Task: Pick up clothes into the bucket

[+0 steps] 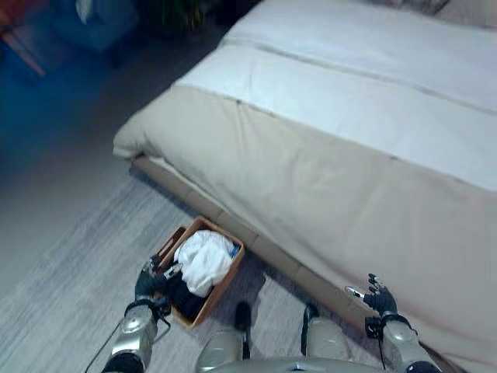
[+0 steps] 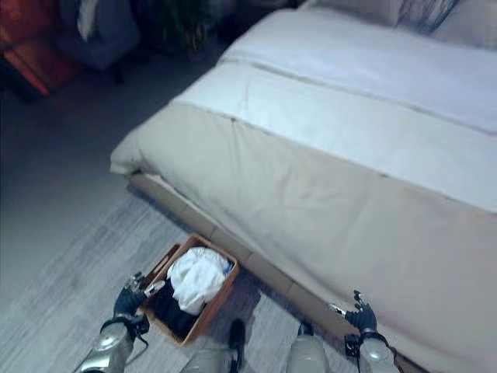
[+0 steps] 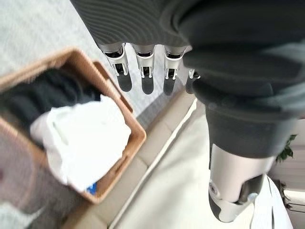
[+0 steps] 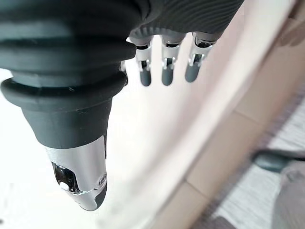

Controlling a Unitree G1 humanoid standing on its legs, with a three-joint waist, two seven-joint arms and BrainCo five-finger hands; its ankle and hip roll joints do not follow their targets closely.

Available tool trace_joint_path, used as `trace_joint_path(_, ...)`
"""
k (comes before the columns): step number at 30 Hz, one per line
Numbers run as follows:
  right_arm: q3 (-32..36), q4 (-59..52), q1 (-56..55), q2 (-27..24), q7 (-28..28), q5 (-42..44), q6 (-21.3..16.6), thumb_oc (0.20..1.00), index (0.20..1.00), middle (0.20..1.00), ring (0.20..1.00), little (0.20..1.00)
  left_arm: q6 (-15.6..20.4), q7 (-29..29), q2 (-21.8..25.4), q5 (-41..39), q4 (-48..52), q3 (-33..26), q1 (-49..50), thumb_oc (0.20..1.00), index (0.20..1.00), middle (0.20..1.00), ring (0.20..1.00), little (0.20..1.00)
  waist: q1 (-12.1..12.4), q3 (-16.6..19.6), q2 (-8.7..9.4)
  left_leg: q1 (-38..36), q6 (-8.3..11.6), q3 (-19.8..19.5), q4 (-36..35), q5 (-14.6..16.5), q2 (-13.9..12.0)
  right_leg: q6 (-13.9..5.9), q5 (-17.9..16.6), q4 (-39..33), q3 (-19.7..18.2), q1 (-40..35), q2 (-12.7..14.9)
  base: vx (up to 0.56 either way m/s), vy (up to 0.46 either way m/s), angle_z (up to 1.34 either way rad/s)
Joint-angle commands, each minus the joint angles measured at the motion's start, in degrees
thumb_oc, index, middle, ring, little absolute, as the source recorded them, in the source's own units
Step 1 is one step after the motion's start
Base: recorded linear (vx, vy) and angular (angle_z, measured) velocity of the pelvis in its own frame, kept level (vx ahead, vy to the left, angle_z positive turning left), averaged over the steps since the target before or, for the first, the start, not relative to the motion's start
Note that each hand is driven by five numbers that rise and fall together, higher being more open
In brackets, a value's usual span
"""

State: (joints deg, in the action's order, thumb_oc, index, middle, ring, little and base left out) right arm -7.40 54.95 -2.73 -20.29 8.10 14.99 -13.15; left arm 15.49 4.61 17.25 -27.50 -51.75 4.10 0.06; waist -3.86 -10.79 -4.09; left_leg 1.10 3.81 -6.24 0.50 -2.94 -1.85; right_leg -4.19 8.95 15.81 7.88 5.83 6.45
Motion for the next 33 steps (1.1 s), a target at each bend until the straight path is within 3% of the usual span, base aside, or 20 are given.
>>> trace_joint_path(1, -0.65, -0.4, -0.34, -2.31, 1.0, -3.05, -0.1, 1.0, 1.0, 1.0, 1.0, 1.0, 1.71, 0.15, 1.13, 5.14, -1.39, -0.56, -1.55, 1.0, 1.0, 1.0, 1.0, 1.0, -0.65, 1.24, 2.44, 0.94, 0.52, 2.03, 7.86, 6.1, 1.52, -1.27, -2.7, -4.58, -1.81, -3.84, -0.54, 0.06, -0.033, -0.08)
trace_joint_path(8, -2.87, 2.52, -1.06, -0.82, 1.43, -5.1, 0.13, 1.0, 1.0, 1.0, 1.0, 1.0, 0.34, 2.67, -2.37, 12.63, -9.86, 0.0, 0.99, 1.0, 1.0, 1.0, 1.0, 1.0, 0.11, 4.6, 3.51, -3.02, 0.43, 3.89, 8.98, 7.68, 1.41, -1.07, -3.61, -10.38, -2.76, -10.14, -1.5, 0.03, -0.01, -0.14)
trace_joint_path(16, -4.72, 4.73, -2.4, 1.77, 1.91, -6.11, -0.13, 1.0, 1.0, 1.0, 1.0, 1.0, -0.1, 3.3, -4.93, 20.68, -13.63, 4.05, 3.39, 1.0, 1.0, 1.0, 1.0, 1.0, 0.25, 6.05, 3.76, -5.03, -0.14, 4.34, 4.18, 6.53, 1.65, -1.49, -4.96, -12.66, -2.49, -11.61, -1.34, -0.02, 0.025, -0.03)
trace_joint_path(24, -6.39, 9.08, -2.81, 3.99, -1.28, -5.83, 1.34, 1.0, 1.0, 1.0, 1.0, 1.0, -0.91, -1.84, -7.51, 15.31, -14.4, 5.26, 4.41, 1.0, 1.0, 1.0, 1.0, 1.0, 0.67, 5.77, 4.54, -4.55, -1.21, 3.49, 2.99, 6.24, 3.09, -2.29, -6.26, -12.68, -2.48, -10.67, -0.08, -0.04, 0.042, 0.03)
trace_joint_path(33, -6.64, 9.54, -1.45, 5.2, -2.66, -4.19, 1.88, 1.0, 1.0, 1.0, 1.0, 1.0, -1.35, -2.8, -7.39, 15.29, -16.1, 5.38, 3.31, 1.0, 1.0, 1.0, 1.0, 1.0, 1.18, 5.48, 4.93, -4.46, -2.01, 4.29, 2.69, 6.52, 3.99, -3.23, -6.8, -11.56, -3.24, -9.67, 1.07, -0.01, 0.039, -0.01)
